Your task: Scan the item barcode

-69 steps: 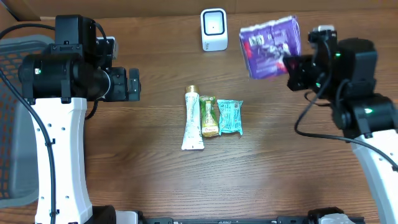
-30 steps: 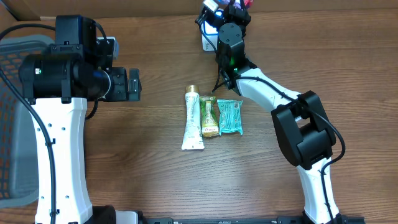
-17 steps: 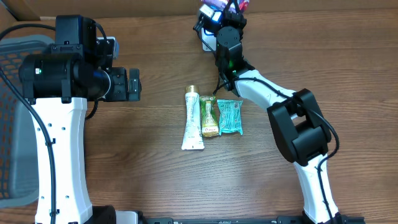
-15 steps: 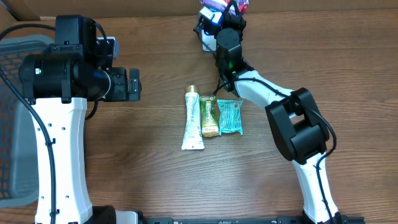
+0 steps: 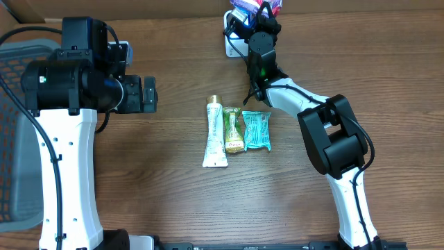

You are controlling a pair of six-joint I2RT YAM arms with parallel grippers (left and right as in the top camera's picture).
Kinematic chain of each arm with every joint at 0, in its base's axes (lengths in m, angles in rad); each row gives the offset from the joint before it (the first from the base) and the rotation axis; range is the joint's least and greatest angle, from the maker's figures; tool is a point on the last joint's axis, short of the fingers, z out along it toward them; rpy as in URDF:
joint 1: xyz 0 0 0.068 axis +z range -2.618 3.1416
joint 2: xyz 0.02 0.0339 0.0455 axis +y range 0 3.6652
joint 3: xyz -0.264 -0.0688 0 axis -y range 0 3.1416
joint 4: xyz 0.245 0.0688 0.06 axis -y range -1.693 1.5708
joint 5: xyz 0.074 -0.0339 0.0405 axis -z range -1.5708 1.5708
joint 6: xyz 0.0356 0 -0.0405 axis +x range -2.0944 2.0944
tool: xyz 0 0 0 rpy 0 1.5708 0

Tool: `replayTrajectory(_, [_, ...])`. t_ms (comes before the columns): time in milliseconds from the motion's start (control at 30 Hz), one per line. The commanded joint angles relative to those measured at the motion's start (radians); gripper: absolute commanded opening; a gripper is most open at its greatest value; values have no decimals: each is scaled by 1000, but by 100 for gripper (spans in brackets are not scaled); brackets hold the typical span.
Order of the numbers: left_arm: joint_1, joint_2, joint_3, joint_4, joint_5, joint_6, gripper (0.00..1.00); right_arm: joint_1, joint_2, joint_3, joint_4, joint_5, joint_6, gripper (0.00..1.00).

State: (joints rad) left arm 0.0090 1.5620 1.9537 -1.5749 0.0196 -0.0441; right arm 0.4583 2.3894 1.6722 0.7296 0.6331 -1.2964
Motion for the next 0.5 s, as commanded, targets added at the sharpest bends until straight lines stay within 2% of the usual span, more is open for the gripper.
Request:
replayTrajectory(0, [4, 9, 2, 2, 6, 22, 100, 0, -4, 21, 15, -7, 26, 4])
replayTrajectory(467, [4, 9, 2, 2, 6, 22, 100, 2, -4, 21, 13, 16, 48, 4])
